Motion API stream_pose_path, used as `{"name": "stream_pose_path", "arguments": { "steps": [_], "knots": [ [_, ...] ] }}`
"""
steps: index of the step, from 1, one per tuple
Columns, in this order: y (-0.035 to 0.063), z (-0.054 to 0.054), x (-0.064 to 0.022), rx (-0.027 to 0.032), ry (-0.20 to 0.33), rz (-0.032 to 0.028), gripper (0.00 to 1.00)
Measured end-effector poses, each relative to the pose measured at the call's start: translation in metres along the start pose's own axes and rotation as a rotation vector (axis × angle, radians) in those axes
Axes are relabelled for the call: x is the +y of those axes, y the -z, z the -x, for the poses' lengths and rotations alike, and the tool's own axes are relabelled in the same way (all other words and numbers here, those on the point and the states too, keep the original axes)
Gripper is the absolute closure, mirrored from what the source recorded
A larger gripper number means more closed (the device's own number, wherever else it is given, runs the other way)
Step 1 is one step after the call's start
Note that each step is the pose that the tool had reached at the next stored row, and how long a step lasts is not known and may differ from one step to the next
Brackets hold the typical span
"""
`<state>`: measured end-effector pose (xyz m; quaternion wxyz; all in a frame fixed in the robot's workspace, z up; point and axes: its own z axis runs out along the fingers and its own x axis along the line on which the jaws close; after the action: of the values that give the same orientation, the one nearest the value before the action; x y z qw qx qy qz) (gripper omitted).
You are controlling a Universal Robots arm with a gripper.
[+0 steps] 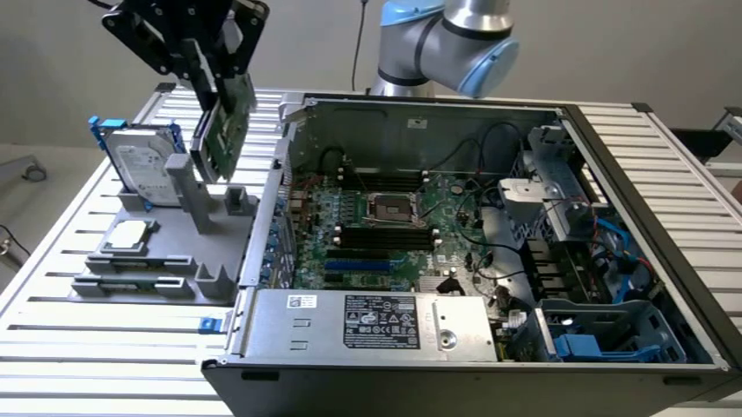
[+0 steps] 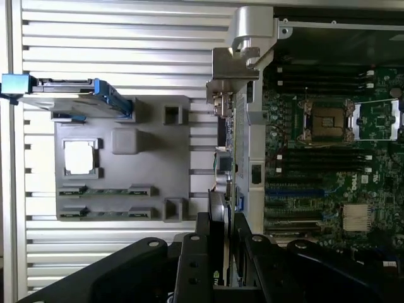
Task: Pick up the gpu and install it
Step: 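Pick up the gpu and move the gpu toward the slot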
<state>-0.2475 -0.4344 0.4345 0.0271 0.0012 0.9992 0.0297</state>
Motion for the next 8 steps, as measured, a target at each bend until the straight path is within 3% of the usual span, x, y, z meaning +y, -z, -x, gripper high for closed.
{"name": "stream_pose_path", "arguments": {
  "steps": [8],
  "knots": [
    [0.0050, 0.037, -0.0035, 0.0027, -0.001, 0.0164, 0.74]
  ]
}}
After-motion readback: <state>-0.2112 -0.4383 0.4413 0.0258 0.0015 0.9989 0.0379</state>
